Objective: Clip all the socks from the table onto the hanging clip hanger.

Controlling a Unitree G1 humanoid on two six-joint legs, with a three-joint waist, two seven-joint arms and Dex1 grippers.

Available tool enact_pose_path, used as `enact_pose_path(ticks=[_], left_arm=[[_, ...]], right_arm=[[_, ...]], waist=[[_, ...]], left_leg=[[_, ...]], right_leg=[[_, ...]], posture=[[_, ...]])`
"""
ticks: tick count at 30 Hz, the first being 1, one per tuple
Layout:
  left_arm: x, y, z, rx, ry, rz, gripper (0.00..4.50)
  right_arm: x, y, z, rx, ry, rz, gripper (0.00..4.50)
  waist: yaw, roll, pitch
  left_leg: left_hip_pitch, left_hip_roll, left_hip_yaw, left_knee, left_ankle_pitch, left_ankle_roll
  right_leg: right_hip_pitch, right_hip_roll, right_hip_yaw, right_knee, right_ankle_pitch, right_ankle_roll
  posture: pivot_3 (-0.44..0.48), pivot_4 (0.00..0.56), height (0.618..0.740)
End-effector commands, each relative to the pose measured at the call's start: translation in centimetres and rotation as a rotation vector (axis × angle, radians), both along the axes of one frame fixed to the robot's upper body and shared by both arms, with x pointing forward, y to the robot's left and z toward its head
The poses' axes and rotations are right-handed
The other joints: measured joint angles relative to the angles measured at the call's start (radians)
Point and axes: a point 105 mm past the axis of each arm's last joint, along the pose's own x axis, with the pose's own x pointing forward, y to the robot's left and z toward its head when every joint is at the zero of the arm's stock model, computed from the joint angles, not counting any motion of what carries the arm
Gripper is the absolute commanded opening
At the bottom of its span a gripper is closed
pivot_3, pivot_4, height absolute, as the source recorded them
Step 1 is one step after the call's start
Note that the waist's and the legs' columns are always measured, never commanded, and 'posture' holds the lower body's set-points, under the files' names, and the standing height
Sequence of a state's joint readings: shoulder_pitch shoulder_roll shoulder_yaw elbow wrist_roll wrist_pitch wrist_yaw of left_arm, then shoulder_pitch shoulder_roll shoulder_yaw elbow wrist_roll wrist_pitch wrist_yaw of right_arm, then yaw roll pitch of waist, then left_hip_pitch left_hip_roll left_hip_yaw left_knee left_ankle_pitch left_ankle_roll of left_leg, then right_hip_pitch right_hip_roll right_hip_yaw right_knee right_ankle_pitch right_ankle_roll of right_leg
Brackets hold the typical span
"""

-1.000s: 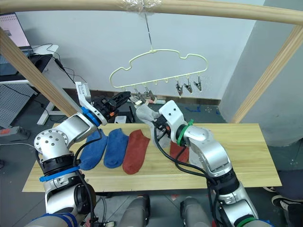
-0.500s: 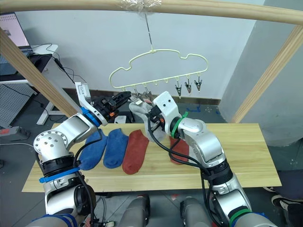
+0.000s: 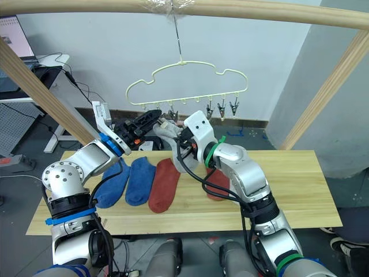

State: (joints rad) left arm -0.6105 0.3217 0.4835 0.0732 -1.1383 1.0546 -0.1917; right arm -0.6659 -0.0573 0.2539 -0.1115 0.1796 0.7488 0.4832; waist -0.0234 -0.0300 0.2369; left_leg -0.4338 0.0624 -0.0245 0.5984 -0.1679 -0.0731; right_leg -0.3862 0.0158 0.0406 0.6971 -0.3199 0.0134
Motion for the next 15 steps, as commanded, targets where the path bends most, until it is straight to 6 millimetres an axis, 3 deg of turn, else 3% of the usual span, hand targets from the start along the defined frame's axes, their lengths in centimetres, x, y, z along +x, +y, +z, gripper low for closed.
enact_pose_path(ticks=[1,2,4,10,15], left_arm=[[-0.8,0.6,1.4,0.053,-0.081,0.003,3.86],[-0.9,0.7,1.4,0.066,-0.083,0.005,4.09],[-1.2,0.9,1.4,0.095,-0.089,0.001,4.50],[-2.0,1.4,0.8,0.183,-0.094,-0.010,4.50],[-2.1,1.7,0.4,0.208,-0.094,0.001,4.50]], right_arm=[[-0.8,0.7,0.5,0.042,0.007,0.035,0.00],[-1.2,0.9,0.4,0.053,0.032,0.054,0.00],[-1.9,1.4,0.2,0.086,0.095,0.099,0.51],[-2.7,2.0,0.5,0.170,0.207,0.146,2.54],[-2.7,1.4,0.1,0.157,0.231,0.142,4.28]], waist=[[-0.001,0.000,0.000],[-0.001,0.000,0.000],[-0.002,0.000,0.000],[0.000,0.000,0.000],[0.002,0.000,0.000]], left_leg=[[0.000,0.000,0.000,0.000,0.000,0.000],[0.000,0.000,0.000,-0.001,0.000,0.000],[0.000,0.000,0.000,-0.001,0.000,0.000],[0.000,0.000,0.000,-0.002,0.000,0.000],[0.000,0.000,0.000,-0.002,0.000,0.000]], right_leg=[[0.000,0.000,0.000,0.000,0.000,0.000],[0.000,0.000,0.000,0.000,0.000,0.000],[-0.001,0.000,0.000,0.000,0.000,0.000],[-0.001,-0.001,0.000,0.000,0.000,0.000],[-0.001,-0.001,0.000,0.000,0.000,0.000]], posture=[[0.055,0.232,0.740],[0.055,0.232,0.740],[0.055,0.232,0.740],[0.075,0.221,0.740],[0.080,0.214,0.740]])
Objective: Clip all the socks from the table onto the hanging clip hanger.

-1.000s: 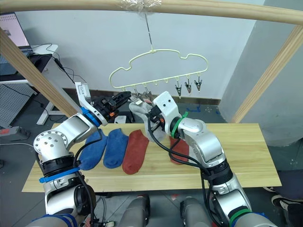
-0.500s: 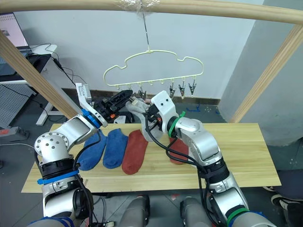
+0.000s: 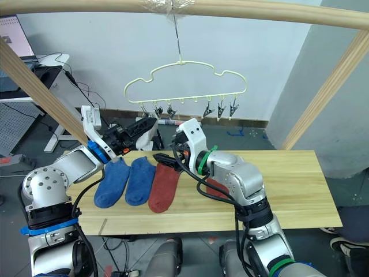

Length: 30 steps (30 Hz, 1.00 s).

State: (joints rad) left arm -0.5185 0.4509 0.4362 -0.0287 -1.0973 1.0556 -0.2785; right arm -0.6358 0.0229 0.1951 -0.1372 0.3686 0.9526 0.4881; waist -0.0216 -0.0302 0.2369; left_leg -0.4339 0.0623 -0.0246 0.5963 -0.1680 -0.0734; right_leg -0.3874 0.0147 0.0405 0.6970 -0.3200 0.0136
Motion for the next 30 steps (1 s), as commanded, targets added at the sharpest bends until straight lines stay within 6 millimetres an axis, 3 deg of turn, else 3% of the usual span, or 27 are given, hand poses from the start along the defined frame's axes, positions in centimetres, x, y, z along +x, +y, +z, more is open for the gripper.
enact_pose_path(ticks=[1,8,15,19,23,30], left_arm=[[-0.4,-0.1,0.6,0.037,-0.050,-0.005,4.50],[-1.2,0.3,-1.1,0.331,-0.135,0.042,4.50],[-3.1,0.3,0.0,0.548,-0.327,0.051,4.50],[-3.5,0.3,0.3,0.610,-0.417,0.073,4.50],[-2.6,-0.4,0.4,0.618,-0.474,0.120,4.50],[-1.2,-2.6,0.0,0.599,-0.535,0.218,4.50]], right_arm=[[-0.3,-0.6,1.1,0.023,-0.038,0.004,4.47],[0.8,-6.7,0.9,-0.096,-0.197,-0.144,4.47],[-0.9,-12.2,2.3,-0.166,-0.312,-0.173,4.47],[-0.8,-14.9,2.2,-0.198,-0.371,-0.214,4.47],[-0.3,-16.5,2.1,-0.195,-0.441,-0.274,4.47],[-1.3,-17.2,2.3,-0.158,-0.508,-0.251,4.47]], waist=[[0.000,0.000,0.000],[0.004,0.000,0.000],[0.007,0.000,0.000],[0.007,0.000,0.000],[0.015,0.000,0.000],[0.020,0.000,0.000]], left_leg=[[0.000,0.000,0.000,0.000,0.000,0.000],[-0.001,0.000,0.001,-0.002,0.000,0.000],[-0.001,0.001,0.001,-0.003,-0.001,-0.001],[-0.001,0.001,0.003,-0.004,-0.001,-0.001],[-0.001,0.000,0.003,-0.003,-0.001,-0.001],[-0.001,0.000,0.003,-0.003,-0.001,-0.001]], right_leg=[[0.000,0.000,0.000,0.000,0.000,0.000],[-0.001,0.000,0.001,-0.002,0.000,0.000],[-0.002,0.000,0.002,-0.003,-0.001,0.001],[-0.001,0.000,0.003,-0.006,-0.001,0.002],[0.000,0.001,0.003,-0.007,-0.001,0.002],[0.000,0.001,0.003,-0.008,-0.001,0.001]], posture=[[0.078,0.211,0.740],[0.071,0.216,0.740],[0.066,0.221,0.740],[0.064,0.223,0.740],[0.059,0.226,0.740],[0.030,0.228,0.740]])
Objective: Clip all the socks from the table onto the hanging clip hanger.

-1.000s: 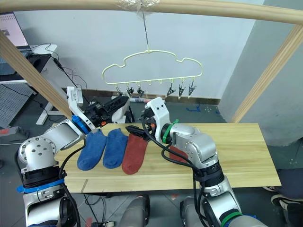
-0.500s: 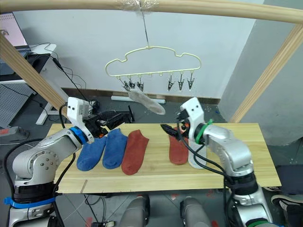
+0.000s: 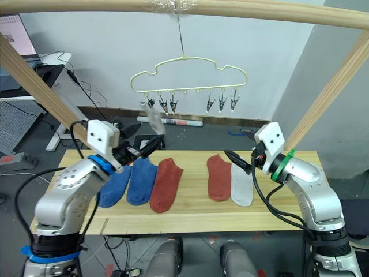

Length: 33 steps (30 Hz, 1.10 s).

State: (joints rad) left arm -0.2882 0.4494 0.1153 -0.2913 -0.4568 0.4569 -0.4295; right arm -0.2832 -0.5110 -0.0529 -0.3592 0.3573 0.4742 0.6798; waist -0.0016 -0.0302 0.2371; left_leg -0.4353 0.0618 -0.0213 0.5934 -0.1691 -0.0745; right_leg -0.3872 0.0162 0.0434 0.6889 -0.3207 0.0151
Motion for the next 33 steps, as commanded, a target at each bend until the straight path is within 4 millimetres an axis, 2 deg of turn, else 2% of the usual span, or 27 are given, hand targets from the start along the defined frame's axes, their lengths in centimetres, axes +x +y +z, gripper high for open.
enact_pose_path(ticks=[1,3,8,20,23,26,28,33], left_arm=[[0.7,-0.4,1.3,0.011,-0.114,0.061,4.32],[1.1,-0.6,1.4,-0.007,-0.141,0.079,3.93],[2.1,-0.8,1.1,-0.004,-0.160,0.120,2.44],[4.4,-1.4,1.1,-0.037,-0.199,0.173,2.44],[4.6,-1.4,1.0,-0.040,-0.206,0.173,2.44],[4.6,-1.5,0.9,-0.047,-0.208,0.166,1.88],[4.6,-1.5,0.8,-0.044,-0.206,0.169,1.31],[4.4,-1.6,0.5,-0.045,-0.203,0.169,1.31]], right_arm=[[-0.8,-0.1,1.3,0.017,-0.061,0.034,4.50],[-1.0,0.0,1.6,0.025,-0.066,0.048,4.50],[-1.2,0.4,2.0,0.021,-0.072,0.080,4.50],[-1.0,0.5,2.2,0.034,-0.065,0.079,4.50],[-1.0,0.8,2.1,0.040,-0.063,0.077,4.50],[-1.0,1.0,2.2,0.043,-0.064,0.075,4.50],[-1.0,1.0,2.3,0.046,-0.066,0.073,4.50],[-1.0,1.0,2.4,0.048,-0.067,0.070,4.50]], waist=[[-0.001,0.000,0.000],[-0.002,0.000,0.000],[-0.002,0.000,0.000],[-0.002,0.000,0.000],[-0.003,0.000,0.000],[-0.005,0.000,0.000],[-0.007,0.000,0.000],[-0.012,0.000,0.000]], left_leg=[[0.000,0.000,0.000,0.000,0.000,0.000],[0.000,0.000,0.000,0.000,0.000,0.000],[0.000,0.000,0.000,0.001,0.000,0.000],[0.000,0.000,0.000,0.002,0.000,0.000],[0.001,0.000,0.000,0.003,0.000,0.000],[0.001,0.000,0.000,0.003,0.000,0.000],[0.001,0.000,0.000,0.004,0.000,0.000],[0.001,0.000,0.000,0.007,0.000,0.000]], right_leg=[[0.000,0.000,0.000,0.000,0.000,-0.001],[0.000,0.001,0.000,0.001,0.001,-0.001],[0.000,0.001,0.000,0.002,0.001,-0.001],[0.001,0.001,-0.002,0.002,0.001,-0.001],[0.001,0.001,-0.002,0.003,0.002,-0.001],[0.001,0.001,-0.002,0.004,0.002,-0.001],[0.001,0.001,-0.002,0.004,0.002,-0.001],[0.001,0.001,-0.002,0.007,0.001,-0.001]], posture=[[0.026,0.227,0.740],[0.026,0.227,0.740],[0.016,0.230,0.740],[0.002,0.229,0.740],[-0.025,0.228,0.740],[-0.039,0.228,0.740],[-0.039,0.228,0.740],[-0.039,0.228,0.740]])
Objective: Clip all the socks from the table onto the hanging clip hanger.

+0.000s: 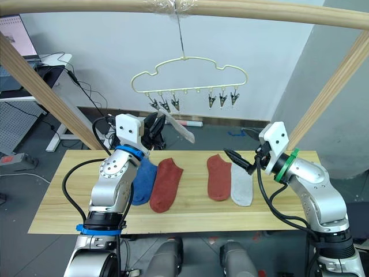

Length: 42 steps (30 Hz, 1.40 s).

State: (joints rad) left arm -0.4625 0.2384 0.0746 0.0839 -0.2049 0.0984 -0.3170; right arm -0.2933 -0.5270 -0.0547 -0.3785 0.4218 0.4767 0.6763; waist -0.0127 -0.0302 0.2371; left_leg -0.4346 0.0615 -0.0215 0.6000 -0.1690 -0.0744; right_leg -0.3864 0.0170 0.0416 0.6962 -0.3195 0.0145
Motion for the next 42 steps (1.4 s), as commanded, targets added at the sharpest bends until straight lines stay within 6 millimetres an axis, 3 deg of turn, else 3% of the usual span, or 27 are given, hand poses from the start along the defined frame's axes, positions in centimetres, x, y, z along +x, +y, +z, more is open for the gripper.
enact_pose_path(ticks=[1,15,42], left_arm=[[-0.4,-0.3,1.0,0.003,-0.052,-0.005,1.31],[0.5,0.4,1.6,-0.010,-0.087,0.081,1.31],[2.3,-0.3,1.5,-0.093,-0.074,0.143,1.31]], right_arm=[[-0.6,0.6,1.5,0.014,-0.053,0.030,4.50],[-0.8,1.6,2.4,0.014,-0.072,0.094,4.50],[-1.1,2.1,3.1,0.018,-0.079,0.107,4.50]], waist=[[-0.002,0.000,0.000],[-0.015,0.000,0.000],[-0.017,0.000,0.000]], left_leg=[[0.000,0.000,0.000,0.001,0.000,0.000],[0.000,0.000,0.000,0.004,0.000,0.000],[0.000,0.000,0.000,0.005,0.000,0.000]], right_leg=[[0.000,0.000,0.000,0.000,0.000,0.000],[0.001,0.000,0.000,0.001,0.000,0.001],[0.001,0.000,0.000,0.001,0.001,0.002]], posture=[[-0.039,0.228,0.740],[-0.023,0.229,0.740],[-0.050,0.216,0.740]])
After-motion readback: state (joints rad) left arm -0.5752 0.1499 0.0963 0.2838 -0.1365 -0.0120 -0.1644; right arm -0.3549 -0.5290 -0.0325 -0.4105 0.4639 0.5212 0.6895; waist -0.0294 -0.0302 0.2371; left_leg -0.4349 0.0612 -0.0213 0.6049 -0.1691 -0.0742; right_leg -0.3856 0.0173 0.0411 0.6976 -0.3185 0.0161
